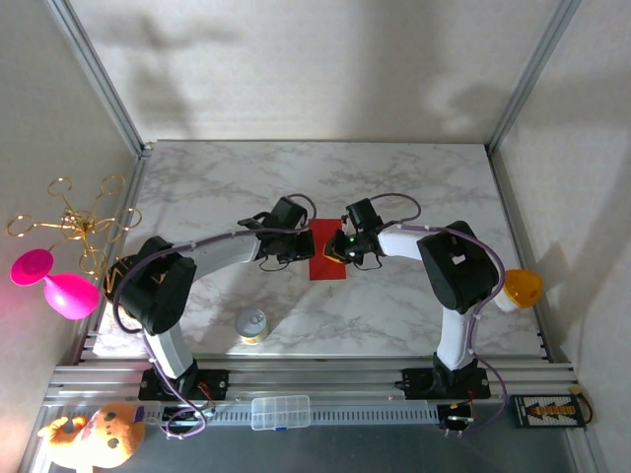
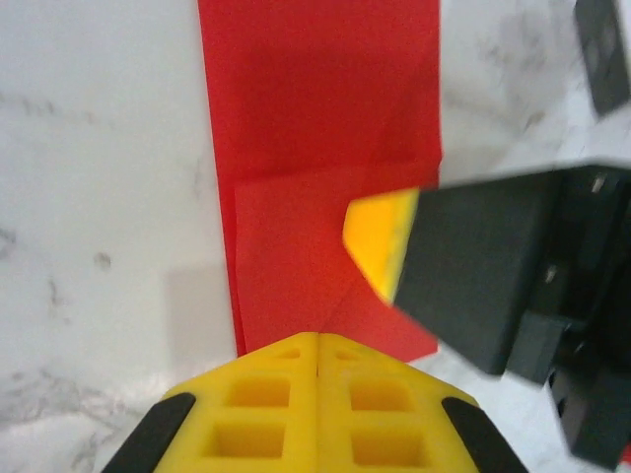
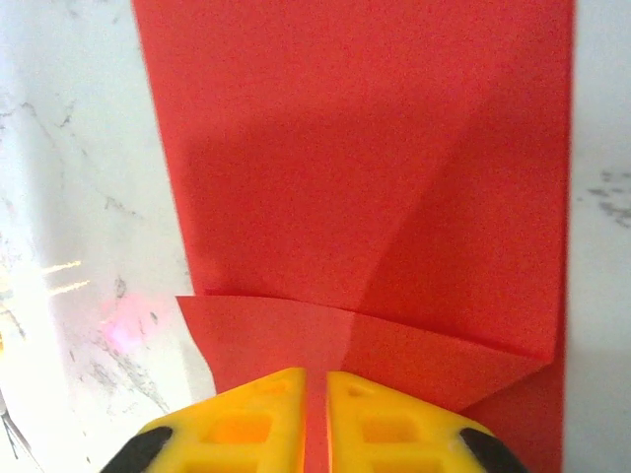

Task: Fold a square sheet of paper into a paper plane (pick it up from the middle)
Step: Fold the triangle a second time at the center of the table.

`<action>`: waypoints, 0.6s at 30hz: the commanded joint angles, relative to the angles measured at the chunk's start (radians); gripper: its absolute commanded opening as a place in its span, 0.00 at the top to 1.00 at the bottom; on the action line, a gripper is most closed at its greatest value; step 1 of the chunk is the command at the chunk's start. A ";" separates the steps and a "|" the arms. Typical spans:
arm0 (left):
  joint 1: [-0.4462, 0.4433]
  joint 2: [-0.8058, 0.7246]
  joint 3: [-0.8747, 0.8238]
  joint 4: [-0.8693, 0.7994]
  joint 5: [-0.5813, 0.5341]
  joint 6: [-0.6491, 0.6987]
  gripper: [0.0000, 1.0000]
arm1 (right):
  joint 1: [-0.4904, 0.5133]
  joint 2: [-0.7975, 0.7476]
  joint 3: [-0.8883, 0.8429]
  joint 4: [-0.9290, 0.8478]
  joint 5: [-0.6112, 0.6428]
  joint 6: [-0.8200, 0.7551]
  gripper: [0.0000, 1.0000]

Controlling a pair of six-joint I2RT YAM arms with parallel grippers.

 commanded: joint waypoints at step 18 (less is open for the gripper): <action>0.008 0.160 0.043 0.157 -0.037 -0.130 1.00 | -0.035 -0.140 -0.105 0.047 0.085 0.144 0.68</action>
